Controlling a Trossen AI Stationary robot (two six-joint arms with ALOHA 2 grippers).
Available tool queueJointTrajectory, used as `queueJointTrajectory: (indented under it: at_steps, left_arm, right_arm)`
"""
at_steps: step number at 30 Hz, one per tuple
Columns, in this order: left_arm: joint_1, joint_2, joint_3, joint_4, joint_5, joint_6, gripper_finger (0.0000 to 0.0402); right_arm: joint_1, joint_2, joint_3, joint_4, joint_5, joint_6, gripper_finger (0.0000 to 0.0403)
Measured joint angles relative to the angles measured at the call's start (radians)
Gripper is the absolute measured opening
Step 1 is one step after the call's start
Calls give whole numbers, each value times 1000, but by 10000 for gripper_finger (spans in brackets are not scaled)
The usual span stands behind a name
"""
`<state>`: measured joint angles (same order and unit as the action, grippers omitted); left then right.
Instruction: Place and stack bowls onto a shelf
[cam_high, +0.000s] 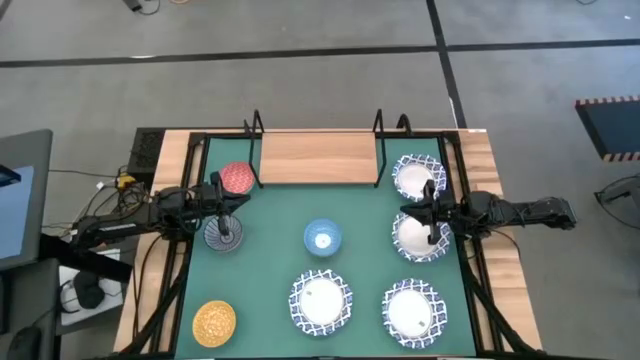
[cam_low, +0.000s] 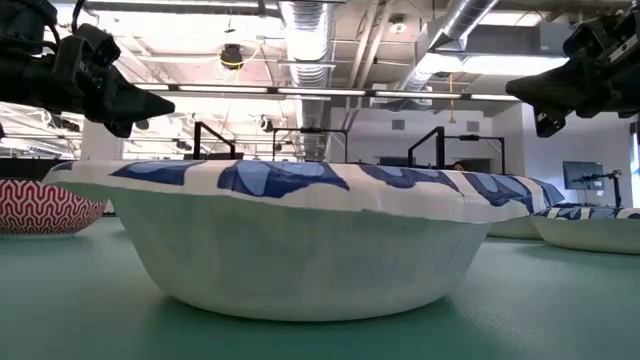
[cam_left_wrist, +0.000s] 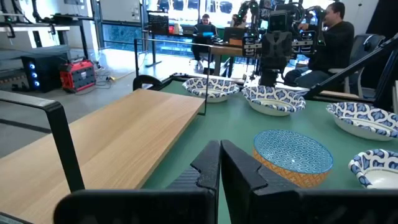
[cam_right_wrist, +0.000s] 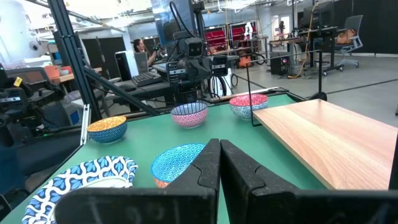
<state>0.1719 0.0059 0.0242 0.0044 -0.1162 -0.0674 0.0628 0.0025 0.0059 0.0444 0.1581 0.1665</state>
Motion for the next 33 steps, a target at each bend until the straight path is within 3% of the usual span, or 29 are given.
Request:
queueJointTrajectory:
  at_steps: [30,33]
  left_arm:
    - [0,0,0,4,-1,-1,0]
    - [0,0,0,11,7,-88,0]
  right_arm:
    - [0,0,0,0,0,-1,36]
    - [0,0,0,4,0,-1,36]
